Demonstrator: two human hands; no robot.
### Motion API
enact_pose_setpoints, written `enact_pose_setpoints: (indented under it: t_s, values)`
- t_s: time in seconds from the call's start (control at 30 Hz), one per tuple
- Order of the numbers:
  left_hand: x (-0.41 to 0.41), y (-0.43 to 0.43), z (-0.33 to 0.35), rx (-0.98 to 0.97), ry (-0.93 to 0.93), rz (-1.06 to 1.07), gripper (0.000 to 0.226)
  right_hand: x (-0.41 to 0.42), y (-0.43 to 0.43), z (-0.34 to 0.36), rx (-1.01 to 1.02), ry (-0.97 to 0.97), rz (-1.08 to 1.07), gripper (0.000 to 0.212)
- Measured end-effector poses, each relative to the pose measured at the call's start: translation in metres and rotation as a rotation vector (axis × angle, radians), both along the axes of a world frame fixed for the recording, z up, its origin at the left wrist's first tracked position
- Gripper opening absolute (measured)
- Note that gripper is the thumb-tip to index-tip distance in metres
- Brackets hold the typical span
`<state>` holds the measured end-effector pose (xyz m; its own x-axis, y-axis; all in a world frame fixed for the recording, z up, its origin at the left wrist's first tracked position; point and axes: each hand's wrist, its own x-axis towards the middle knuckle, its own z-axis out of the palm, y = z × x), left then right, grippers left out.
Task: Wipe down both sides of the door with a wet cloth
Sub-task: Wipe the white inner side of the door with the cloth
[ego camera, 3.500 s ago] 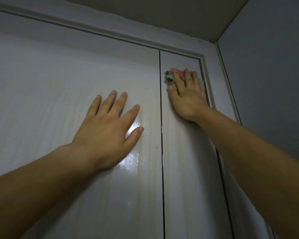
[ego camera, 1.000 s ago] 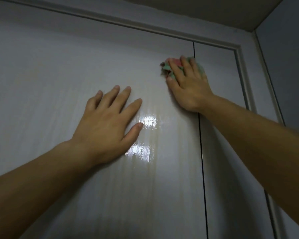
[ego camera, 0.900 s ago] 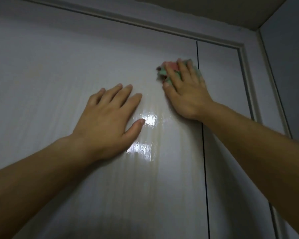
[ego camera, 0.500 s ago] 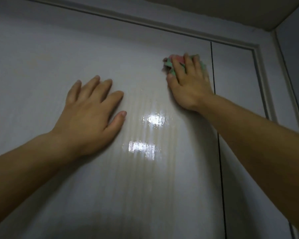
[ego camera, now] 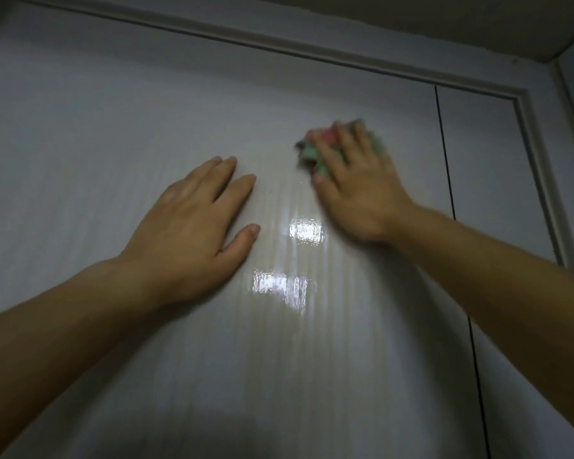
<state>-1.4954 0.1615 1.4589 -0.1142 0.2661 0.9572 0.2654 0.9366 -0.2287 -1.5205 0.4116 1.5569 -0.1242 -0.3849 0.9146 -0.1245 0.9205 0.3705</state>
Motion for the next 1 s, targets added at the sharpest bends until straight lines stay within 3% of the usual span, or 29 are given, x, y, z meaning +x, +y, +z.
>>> enact_pose_setpoints:
  t_s: [0.13,0.3,0.37,0.5,0.57,0.73,0.9,1.0]
  values:
    - [0.000,-0.017,-0.006,0.047,0.011,0.042,0.070,0.001,-0.018,-0.053,0.255,-0.024,0.051,0.062]
    - [-0.005,-0.031,-0.012,0.057,-0.015,0.070,0.072,0.010,-0.030,0.027,-0.036,-0.079,-0.014,0.059]
    - [-0.006,-0.033,-0.012,0.048,-0.011,0.062,0.073,0.009,-0.049,0.030,-0.063,-0.086,-0.006,0.060]
    - [-0.006,-0.037,-0.011,0.048,-0.008,0.035,0.075,0.001,-0.065,-0.031,0.186,-0.025,0.068,0.064]
    - [-0.006,-0.044,-0.014,0.047,-0.006,0.004,0.074,0.002,-0.059,-0.023,0.232,-0.030,0.027,0.064]
    - [-0.004,-0.065,-0.019,0.120,0.003,0.004,0.070,0.012,-0.062,0.055,-0.097,-0.122,-0.049,0.060]
    - [-0.002,-0.077,-0.026,0.221,-0.015,0.057,0.069,0.003,-0.097,-0.042,0.251,-0.034,0.097,0.066]
    - [-0.004,-0.077,-0.029,0.230,-0.024,0.069,0.070,0.004,-0.095,-0.041,0.327,-0.063,0.079,0.063]
